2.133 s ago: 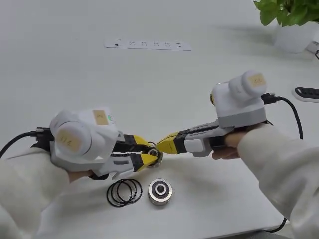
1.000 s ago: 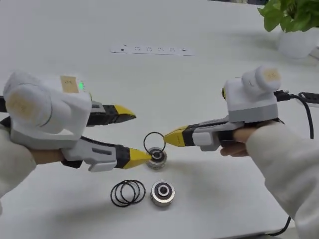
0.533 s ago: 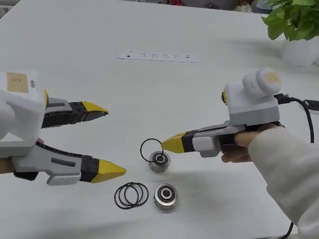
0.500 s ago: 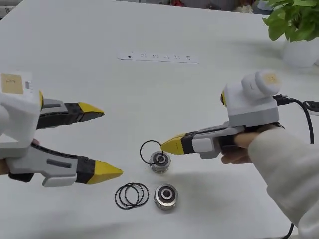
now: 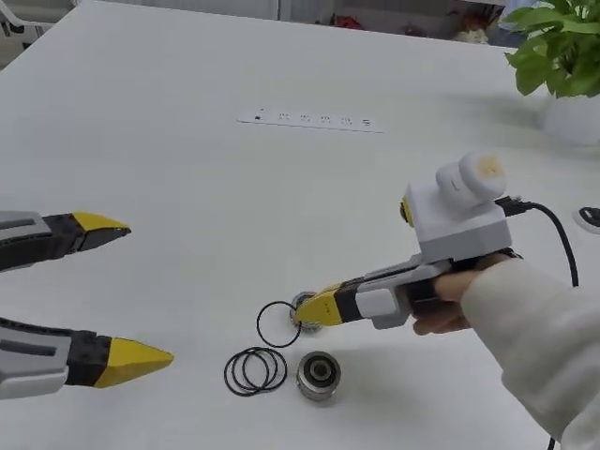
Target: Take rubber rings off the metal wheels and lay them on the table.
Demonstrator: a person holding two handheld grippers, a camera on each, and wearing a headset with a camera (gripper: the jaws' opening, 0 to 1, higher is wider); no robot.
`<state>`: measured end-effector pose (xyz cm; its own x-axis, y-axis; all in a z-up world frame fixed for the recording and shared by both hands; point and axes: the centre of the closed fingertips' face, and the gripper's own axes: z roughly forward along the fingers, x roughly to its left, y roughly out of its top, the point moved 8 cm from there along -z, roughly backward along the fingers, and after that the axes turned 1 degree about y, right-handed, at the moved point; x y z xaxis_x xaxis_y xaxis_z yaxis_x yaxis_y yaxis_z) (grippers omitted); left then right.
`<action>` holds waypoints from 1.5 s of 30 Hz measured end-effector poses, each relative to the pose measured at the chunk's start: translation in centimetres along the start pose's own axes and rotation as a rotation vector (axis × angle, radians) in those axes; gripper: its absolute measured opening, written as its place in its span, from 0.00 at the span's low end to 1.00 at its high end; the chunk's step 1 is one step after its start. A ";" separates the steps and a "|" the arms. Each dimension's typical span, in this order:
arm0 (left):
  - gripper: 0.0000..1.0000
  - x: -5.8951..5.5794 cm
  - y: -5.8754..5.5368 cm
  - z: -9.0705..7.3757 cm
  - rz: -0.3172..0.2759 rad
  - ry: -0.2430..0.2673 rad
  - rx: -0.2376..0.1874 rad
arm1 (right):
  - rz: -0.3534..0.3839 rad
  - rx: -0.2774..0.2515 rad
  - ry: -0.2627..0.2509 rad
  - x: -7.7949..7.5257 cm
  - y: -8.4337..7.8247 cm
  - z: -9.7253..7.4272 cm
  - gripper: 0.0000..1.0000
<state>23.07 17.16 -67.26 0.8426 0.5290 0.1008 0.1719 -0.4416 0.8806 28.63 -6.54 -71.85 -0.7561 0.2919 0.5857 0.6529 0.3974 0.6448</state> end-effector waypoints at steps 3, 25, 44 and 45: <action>0.80 -0.2 -0.7 -0.8 -0.012 0.022 0.014 | -0.005 0.032 0.013 0.3 -0.4 0.5 0.00; 0.79 -1.5 -2.8 -2.4 -0.085 0.075 0.035 | -0.074 0.161 -0.036 -0.5 -1.9 1.7 0.00; 0.79 -1.8 -2.8 -2.4 -0.080 0.068 0.049 | -0.127 0.191 -0.092 -1.1 -2.1 1.8 0.02; 0.79 -1.8 -2.8 -2.4 -0.079 0.069 0.049 | -0.128 0.190 -0.094 -1.1 -2.1 1.8 0.02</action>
<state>19.82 19.21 -68.78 0.7883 0.6118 0.0649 0.2628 -0.4301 0.8637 28.01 -6.14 -74.76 -0.8389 0.3044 0.4512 0.5379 0.5902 0.6019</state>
